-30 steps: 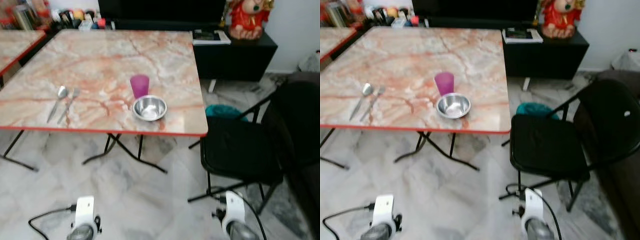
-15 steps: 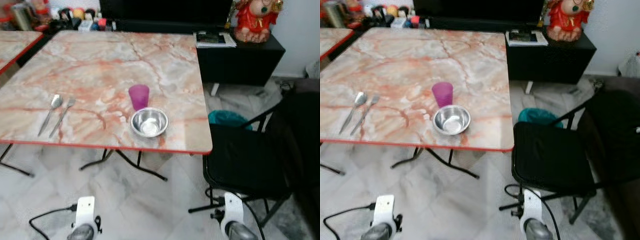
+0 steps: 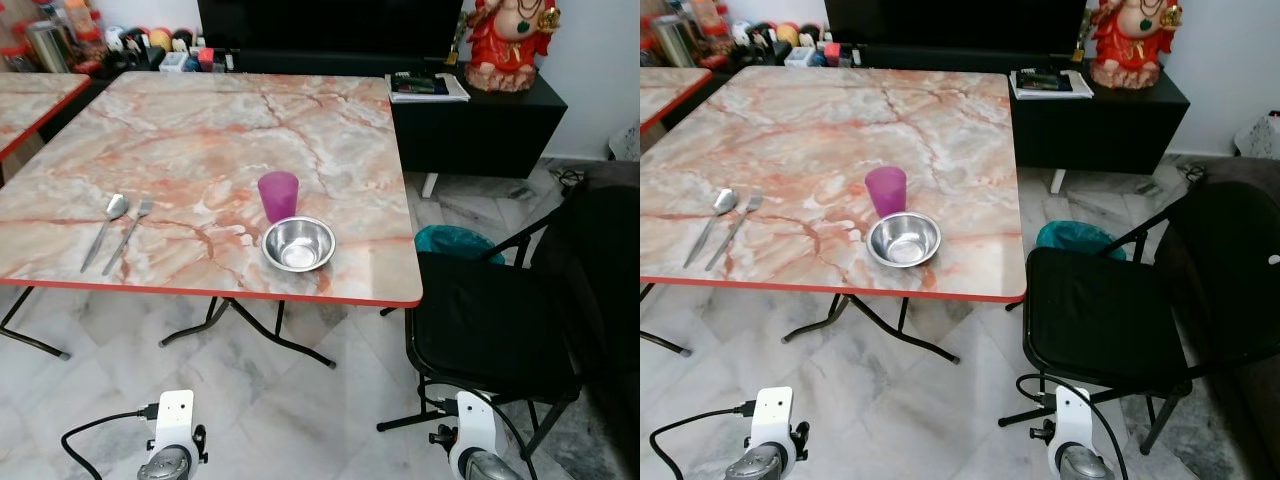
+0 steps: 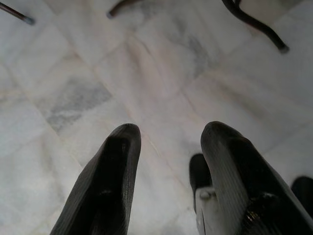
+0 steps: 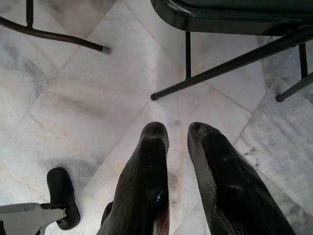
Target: Setting the table
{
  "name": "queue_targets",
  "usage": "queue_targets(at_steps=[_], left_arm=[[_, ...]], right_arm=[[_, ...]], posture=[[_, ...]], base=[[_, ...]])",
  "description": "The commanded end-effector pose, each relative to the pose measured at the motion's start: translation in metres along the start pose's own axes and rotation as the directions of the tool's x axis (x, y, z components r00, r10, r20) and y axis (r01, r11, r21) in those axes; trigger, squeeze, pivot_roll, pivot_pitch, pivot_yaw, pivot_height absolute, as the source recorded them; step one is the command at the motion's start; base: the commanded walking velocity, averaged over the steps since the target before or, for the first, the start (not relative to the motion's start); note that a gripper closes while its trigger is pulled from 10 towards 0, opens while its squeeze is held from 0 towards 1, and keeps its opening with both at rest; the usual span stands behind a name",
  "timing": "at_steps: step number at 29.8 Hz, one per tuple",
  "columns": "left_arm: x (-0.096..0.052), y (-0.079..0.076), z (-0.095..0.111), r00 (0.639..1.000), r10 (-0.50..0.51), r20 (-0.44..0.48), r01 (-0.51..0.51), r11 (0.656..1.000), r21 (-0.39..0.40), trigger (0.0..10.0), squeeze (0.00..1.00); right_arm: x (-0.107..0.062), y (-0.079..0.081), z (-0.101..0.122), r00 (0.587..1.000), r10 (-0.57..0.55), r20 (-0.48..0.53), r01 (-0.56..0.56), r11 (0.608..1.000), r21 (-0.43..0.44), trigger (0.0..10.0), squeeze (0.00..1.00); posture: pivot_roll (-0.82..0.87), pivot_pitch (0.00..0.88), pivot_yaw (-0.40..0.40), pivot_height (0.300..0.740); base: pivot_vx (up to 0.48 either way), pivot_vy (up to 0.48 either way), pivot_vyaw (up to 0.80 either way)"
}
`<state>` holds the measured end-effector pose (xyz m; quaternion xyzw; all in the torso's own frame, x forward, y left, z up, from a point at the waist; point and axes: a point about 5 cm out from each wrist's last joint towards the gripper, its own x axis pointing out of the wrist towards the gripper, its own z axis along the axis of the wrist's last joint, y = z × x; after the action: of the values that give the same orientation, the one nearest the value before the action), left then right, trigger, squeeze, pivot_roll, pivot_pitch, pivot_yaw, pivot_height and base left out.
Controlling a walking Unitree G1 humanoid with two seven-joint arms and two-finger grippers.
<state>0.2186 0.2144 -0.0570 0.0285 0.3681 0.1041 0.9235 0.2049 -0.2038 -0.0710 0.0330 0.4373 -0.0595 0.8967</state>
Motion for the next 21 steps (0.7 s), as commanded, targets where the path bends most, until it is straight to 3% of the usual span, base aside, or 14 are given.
queue_targets(at_steps=[1, 7, 10, 13, 21], left_arm=[[-0.001, 0.006, 0.000, 0.999, 0.032, 0.023, -0.032, 0.999, -0.004, 10.0, 0.00], [-0.002, 0.017, 0.011, 0.989, 0.097, 0.107, -0.095, 0.995, -0.023, 10.0, 0.00], [-0.005, 0.029, 0.024, 0.966, 0.155, 0.207, -0.149, 0.988, -0.041, 10.0, 0.00], [-0.007, 0.032, 0.028, 0.956, 0.167, 0.241, -0.162, 0.986, -0.042, 10.0, 0.00], [-0.025, 0.037, 0.042, 0.892, 0.144, 0.428, -0.179, 0.983, 0.044, 10.0, 0.00]], right_arm=[[0.000, -0.002, -0.003, 1.000, -0.007, -0.011, 0.007, 1.000, 0.008, 10.0, 0.00], [-0.001, -0.002, -0.003, 1.000, -0.008, -0.011, 0.008, 1.000, 0.007, 10.0, 0.00], [-0.001, -0.003, -0.003, 1.000, -0.008, -0.013, 0.008, 1.000, 0.004, 10.0, 0.00], [-0.001, -0.003, -0.003, 1.000, -0.007, -0.014, 0.007, 1.000, 0.002, 10.0, 0.00], [-0.001, -0.003, -0.003, 1.000, -0.006, -0.013, 0.006, 1.000, 0.001, 10.0, 0.00]], posture=[[0.02, 0.098, -0.015, 0.736], [0.02, 0.101, -0.015, 0.736], [0.02, 0.103, -0.016, 0.736], [0.02, 0.103, -0.016, 0.736], [0.02, 0.100, -0.014, 0.736]], base=[[0.000, 0.000, 0.00], [0.000, 0.000, 0.00], [0.000, 0.000, 0.00], [0.000, 0.000, 0.00], [0.000, 0.000, 0.00]])
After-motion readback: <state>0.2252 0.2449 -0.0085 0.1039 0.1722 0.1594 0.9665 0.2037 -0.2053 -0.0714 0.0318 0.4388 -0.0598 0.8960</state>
